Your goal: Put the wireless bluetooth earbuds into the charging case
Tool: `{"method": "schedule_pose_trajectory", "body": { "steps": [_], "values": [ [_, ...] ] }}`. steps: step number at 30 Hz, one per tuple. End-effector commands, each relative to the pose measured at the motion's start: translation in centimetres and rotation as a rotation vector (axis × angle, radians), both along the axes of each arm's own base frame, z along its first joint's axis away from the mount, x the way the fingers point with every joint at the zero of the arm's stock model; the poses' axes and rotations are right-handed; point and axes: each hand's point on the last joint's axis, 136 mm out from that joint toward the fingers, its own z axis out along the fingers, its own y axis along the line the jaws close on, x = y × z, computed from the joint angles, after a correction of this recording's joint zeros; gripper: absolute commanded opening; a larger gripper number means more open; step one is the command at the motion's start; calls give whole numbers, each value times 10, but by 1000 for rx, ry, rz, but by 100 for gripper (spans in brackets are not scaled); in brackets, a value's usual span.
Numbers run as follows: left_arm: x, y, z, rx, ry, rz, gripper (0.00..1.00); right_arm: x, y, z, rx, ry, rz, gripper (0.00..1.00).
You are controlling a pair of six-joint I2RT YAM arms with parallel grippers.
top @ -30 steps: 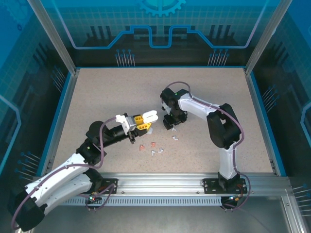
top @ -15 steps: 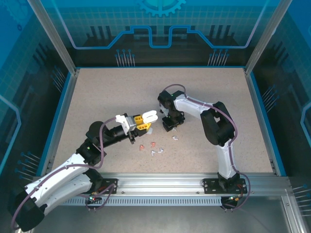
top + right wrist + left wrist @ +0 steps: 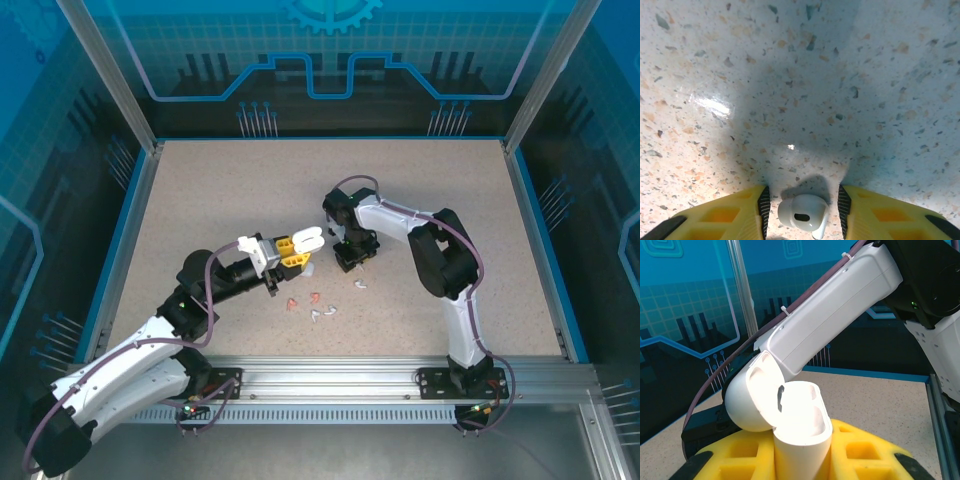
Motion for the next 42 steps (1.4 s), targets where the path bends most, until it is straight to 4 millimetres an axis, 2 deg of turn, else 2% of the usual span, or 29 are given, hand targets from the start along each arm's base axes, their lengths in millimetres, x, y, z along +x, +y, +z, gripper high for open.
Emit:
{"method": "schedule_pose_trajectory", "body": {
  "steps": [1, 17, 23, 27, 30, 36, 42],
  "values": [
    [-1, 1, -1, -2, -9, 8, 0, -12, 2, -6, -33, 44, 36, 42],
    [-1, 1, 0, -4, -2, 10, 0, -16, 0, -4, -26, 45, 40, 31],
    [1, 1, -1, -5, 1, 18, 0, -11, 2, 11, 26, -17, 15, 27],
    [3, 1, 1, -19, 7, 23, 0, -3, 5, 36, 110, -90, -20, 27],
    [7, -1, 1, -37, 21, 23, 0, 1, 8, 62, 187, -164, -38, 27],
    [18, -9, 0, -55, 36, 24, 0, 6, 8, 138, 356, -353, -81, 27],
    [31, -18, 1, -77, 40, 26, 0, 0, 9, 219, 555, -529, -89, 27]
  ]
}}
